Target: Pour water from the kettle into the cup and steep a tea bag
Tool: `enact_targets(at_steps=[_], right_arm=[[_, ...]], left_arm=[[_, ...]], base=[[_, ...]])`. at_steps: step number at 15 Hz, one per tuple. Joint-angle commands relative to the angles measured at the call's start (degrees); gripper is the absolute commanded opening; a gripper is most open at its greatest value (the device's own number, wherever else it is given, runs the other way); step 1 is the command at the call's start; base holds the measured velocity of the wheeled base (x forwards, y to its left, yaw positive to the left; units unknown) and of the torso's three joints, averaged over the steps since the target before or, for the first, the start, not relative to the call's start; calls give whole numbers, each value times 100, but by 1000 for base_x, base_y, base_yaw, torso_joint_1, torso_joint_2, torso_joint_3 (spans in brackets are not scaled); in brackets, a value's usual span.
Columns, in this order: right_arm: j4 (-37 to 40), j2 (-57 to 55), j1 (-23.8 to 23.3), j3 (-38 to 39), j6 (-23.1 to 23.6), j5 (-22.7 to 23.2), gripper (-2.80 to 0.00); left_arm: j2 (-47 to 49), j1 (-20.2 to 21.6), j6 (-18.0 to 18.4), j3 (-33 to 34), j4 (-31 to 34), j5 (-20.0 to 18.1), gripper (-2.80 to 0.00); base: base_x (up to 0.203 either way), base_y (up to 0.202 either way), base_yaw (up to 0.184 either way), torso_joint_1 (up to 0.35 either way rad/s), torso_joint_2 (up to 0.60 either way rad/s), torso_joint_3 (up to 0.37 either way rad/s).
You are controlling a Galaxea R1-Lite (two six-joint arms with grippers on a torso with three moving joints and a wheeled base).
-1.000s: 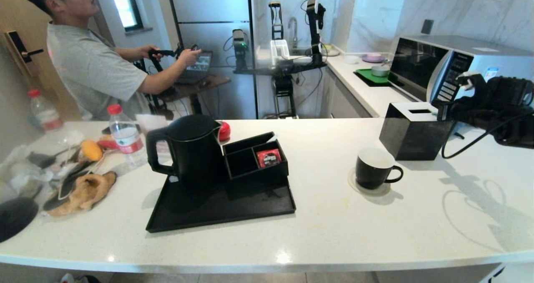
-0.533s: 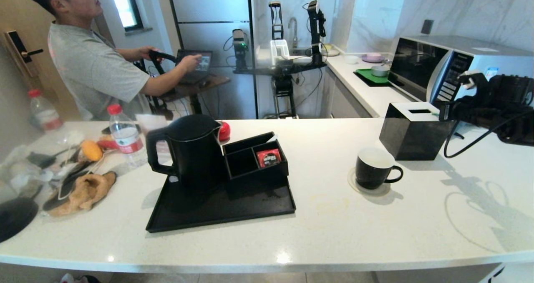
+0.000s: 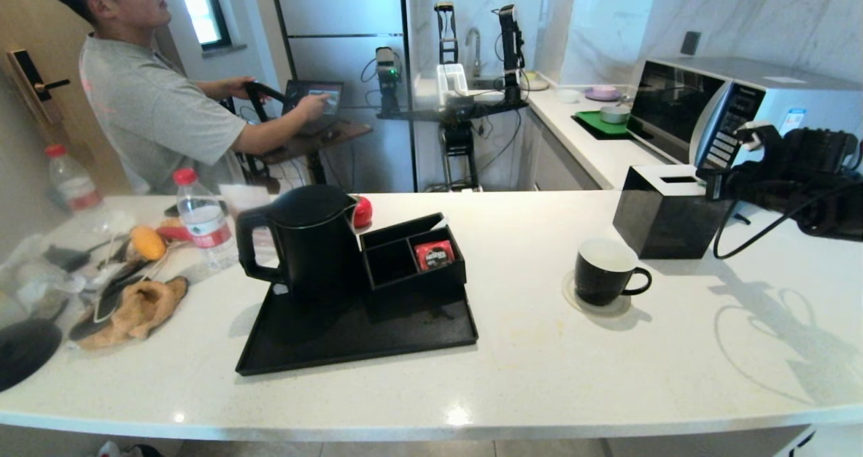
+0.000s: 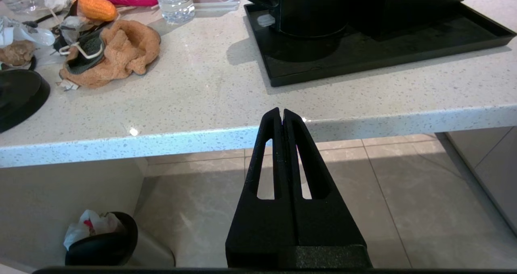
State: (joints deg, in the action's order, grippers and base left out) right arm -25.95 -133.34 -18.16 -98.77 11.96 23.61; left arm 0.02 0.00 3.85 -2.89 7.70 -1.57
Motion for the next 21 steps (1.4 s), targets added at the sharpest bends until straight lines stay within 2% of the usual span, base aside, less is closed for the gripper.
enact_targets(at_steps=[1,9,12,19,21], right_arm=[[-18,-104,6,-66,8,21,-280],[-172,-297,127,-359,-50,41,-280],[-468,-298,198,-494,-426,30,-280],[-438,183,-372,-391,-439,12,-280],[-466,194,-398,-262,-433,21,-280]], left_arm=[[-2,0,1,-1,3,-1,-280],[-2,0,1,-1,3,-1,-280],[-2,0,1,-1,3,-1,-280],[-2,0,1,-1,3,-1,-280],[-2,0,1,-1,3,-1,-280]], base=[[0,0,0,0,0,0],[0,0,0,0,0,0],[0,0,0,0,0,0],[0,0,0,0,0,0],[0,0,0,0,0,0]])
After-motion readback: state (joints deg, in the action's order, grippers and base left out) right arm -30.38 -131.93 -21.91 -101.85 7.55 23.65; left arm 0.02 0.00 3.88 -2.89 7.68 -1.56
